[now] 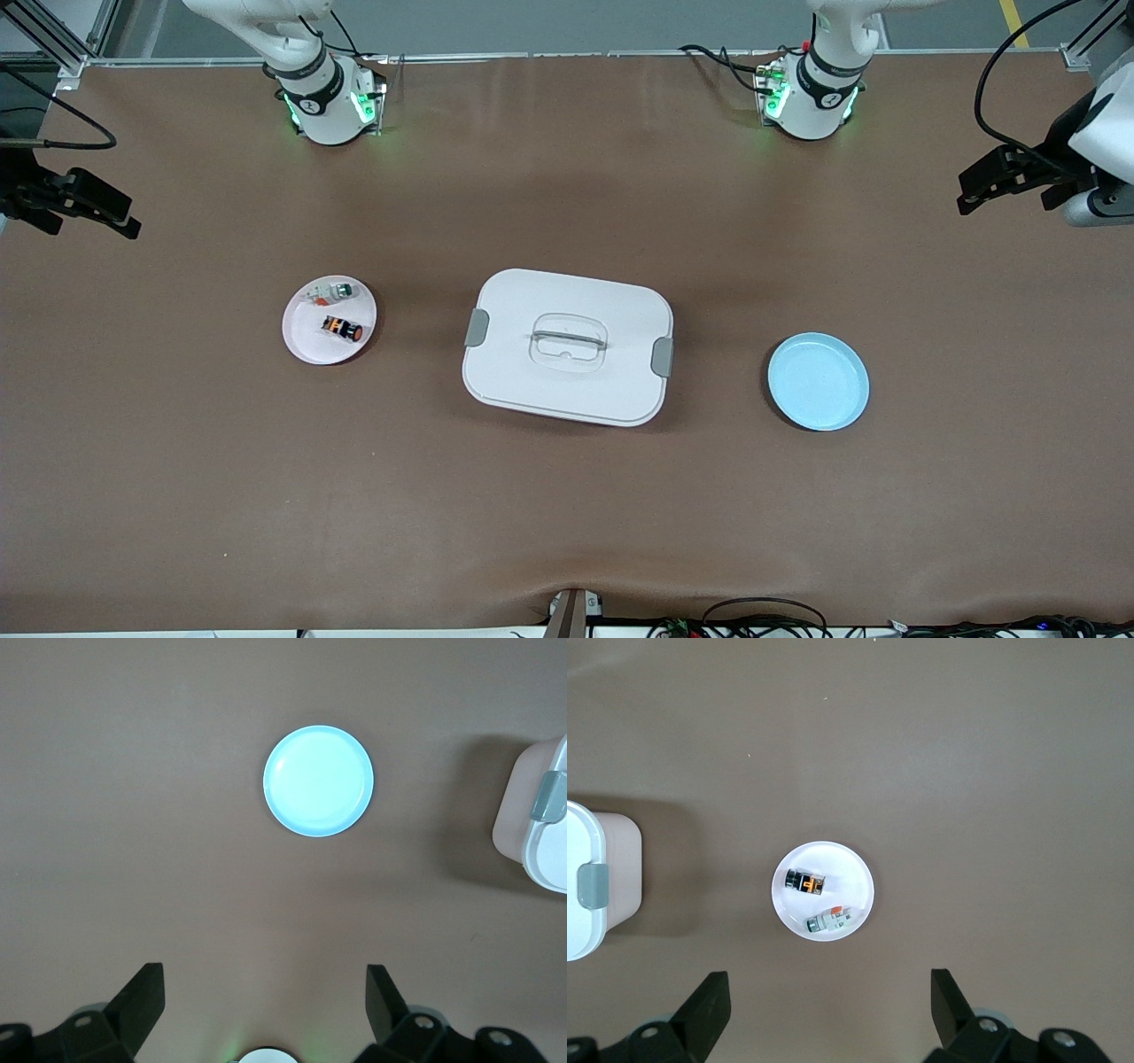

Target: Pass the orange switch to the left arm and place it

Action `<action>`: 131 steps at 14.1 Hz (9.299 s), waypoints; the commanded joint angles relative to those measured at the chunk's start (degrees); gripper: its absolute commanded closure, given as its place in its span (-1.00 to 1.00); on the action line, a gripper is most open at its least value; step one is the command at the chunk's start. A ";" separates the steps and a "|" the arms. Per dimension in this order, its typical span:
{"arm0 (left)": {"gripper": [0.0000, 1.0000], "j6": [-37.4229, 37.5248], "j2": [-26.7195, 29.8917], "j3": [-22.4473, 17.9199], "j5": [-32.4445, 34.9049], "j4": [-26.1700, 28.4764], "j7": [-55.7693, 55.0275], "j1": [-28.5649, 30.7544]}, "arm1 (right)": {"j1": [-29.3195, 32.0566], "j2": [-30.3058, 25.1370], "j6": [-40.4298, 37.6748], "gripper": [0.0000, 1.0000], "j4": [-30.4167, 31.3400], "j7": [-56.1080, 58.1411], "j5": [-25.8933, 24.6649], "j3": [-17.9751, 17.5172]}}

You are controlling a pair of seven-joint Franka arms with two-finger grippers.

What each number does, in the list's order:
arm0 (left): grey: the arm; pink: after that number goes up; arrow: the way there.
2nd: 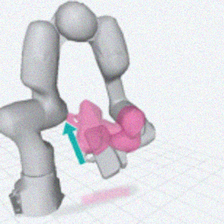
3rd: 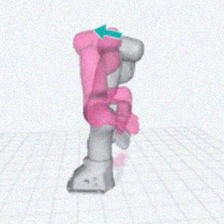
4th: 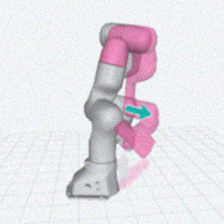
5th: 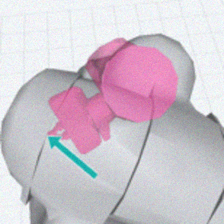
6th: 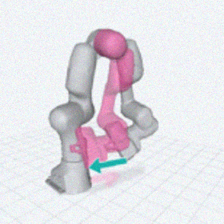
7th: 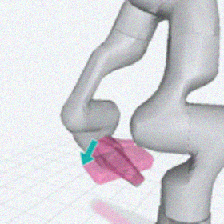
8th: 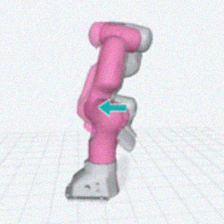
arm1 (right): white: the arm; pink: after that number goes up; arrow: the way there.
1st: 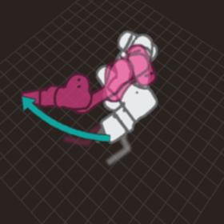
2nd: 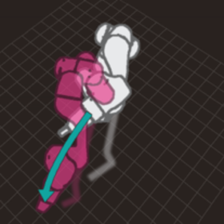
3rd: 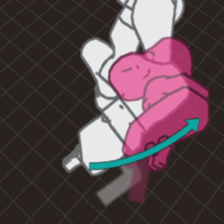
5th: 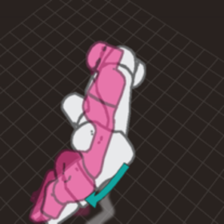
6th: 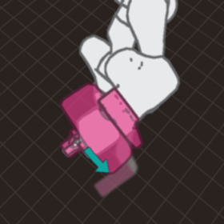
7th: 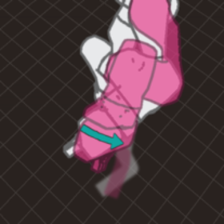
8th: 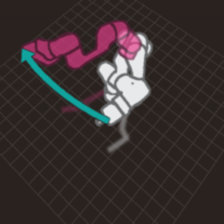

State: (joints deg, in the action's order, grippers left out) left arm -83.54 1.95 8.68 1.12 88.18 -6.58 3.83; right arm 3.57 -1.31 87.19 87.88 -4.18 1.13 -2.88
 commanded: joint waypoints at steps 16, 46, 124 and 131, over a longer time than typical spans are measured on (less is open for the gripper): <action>-1.00 1.10 -0.46 0.37 -0.07 -1.34 0.17 -0.14 | 0.30 -0.71 0.87 -1.00 0.19 0.22 0.36 -0.20; -1.00 1.37 -0.64 0.37 -0.24 -1.34 0.08 -0.14 | -6.64 9.48 41.72 -1.00 35.59 -9.17 2.82 -0.20; -1.00 -16.90 -5.73 13.36 -11.40 3.58 -15.90 -1.72 | -32.74 37.52 23.87 1.00 -22.67 -94.32 36.64 -0.90; -1.00 -28.32 -11.53 15.66 -21.93 3.76 -15.48 -1.72 | -37.14 39.54 35.13 1.00 -23.80 -104.09 42.81 -0.90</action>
State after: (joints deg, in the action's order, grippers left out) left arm -108.99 -8.30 23.62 -17.96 92.04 -23.40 1.56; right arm -31.97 36.30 120.32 67.18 -105.07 42.50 -4.08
